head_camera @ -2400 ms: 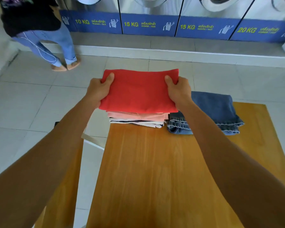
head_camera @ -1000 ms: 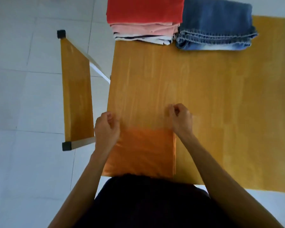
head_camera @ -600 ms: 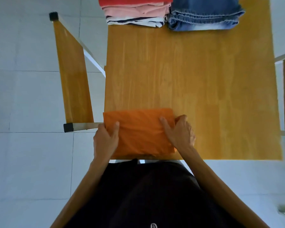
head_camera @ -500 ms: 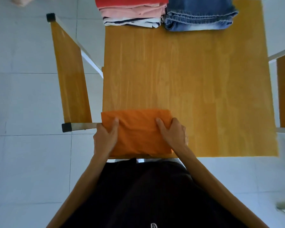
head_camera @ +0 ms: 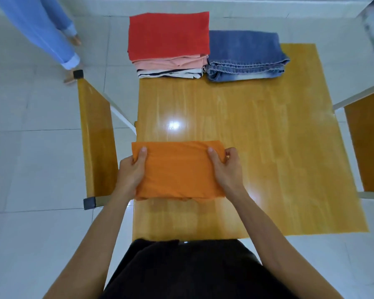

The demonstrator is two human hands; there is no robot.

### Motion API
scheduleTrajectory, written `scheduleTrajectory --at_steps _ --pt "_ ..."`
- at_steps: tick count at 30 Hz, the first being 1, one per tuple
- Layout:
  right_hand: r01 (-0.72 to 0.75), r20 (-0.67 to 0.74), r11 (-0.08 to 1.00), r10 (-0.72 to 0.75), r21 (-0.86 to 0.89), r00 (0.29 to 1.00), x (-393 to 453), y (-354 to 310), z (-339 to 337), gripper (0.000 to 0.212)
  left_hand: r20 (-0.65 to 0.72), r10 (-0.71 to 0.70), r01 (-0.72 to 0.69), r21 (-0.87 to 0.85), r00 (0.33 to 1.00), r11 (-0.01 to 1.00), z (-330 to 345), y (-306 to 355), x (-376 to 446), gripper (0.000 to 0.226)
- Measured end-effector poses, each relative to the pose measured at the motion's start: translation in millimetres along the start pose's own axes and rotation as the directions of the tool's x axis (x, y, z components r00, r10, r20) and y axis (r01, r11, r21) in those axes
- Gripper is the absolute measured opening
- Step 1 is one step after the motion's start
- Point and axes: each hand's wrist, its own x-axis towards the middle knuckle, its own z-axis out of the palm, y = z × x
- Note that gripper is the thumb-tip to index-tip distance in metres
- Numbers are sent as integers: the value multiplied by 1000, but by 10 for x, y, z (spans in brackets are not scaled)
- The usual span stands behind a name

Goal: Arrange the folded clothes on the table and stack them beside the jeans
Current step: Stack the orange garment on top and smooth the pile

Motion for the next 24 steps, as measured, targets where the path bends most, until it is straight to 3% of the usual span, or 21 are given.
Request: scheduleTrajectory --at_steps 6,12,18,24 --pt "-18 24 989 15 146 1000 679 -705 11 57 -12 82 -82 -41 997 996 2 848 420 50" --pt "69 26 969 -77 238 997 1505 -1450 26 37 -73 223 -227 -45 972 973 1 1792 950 64" --pt "251 -38 948 -248 196 968 2332 -2277 93 40 -112 297 -307 -89 948 947 -19 2711 1540 66" --pt "242 -16 957 -243 158 970 3033 -2769 298 35 -167 333 -342 -30 928 939 43 3271 2116 55"
